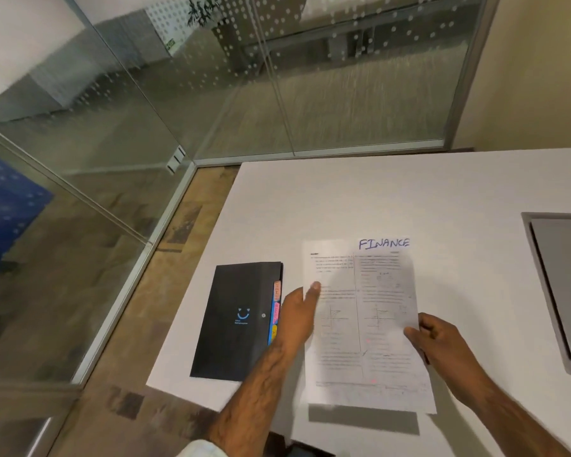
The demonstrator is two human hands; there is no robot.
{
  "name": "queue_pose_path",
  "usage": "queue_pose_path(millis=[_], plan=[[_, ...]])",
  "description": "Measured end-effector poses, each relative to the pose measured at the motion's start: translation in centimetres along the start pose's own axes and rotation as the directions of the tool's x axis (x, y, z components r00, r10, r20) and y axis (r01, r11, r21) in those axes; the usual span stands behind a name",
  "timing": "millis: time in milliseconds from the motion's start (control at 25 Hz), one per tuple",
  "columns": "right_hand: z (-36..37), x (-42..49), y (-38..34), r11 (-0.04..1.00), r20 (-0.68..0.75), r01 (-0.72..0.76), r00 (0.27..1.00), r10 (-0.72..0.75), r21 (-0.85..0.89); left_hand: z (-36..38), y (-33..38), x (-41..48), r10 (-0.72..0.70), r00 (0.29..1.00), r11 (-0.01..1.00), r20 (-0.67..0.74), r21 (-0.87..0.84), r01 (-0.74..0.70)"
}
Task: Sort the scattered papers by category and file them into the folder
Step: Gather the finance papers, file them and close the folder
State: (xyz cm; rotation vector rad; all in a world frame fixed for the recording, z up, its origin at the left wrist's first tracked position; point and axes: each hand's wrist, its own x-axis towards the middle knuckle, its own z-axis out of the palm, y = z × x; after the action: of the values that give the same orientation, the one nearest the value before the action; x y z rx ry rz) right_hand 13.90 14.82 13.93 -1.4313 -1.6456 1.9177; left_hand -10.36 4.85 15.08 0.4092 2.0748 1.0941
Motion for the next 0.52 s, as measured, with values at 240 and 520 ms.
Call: queue_pose_path(millis=[240,520], plan=[[4.8,-1.6,0.1,0.999,-0.177,-0.053,0.983,0.054,0.009,-9.6,-9.1,5.3,0.078,0.980,0.888,-0.184,0.459,0.015],[12.4,-5.7,1.0,0.986,-0.395,-0.150,0.904,0.164,0.066,-13.2,-13.3,13.1,0.166,0.986,0.584,0.026,0.803,-0.120]])
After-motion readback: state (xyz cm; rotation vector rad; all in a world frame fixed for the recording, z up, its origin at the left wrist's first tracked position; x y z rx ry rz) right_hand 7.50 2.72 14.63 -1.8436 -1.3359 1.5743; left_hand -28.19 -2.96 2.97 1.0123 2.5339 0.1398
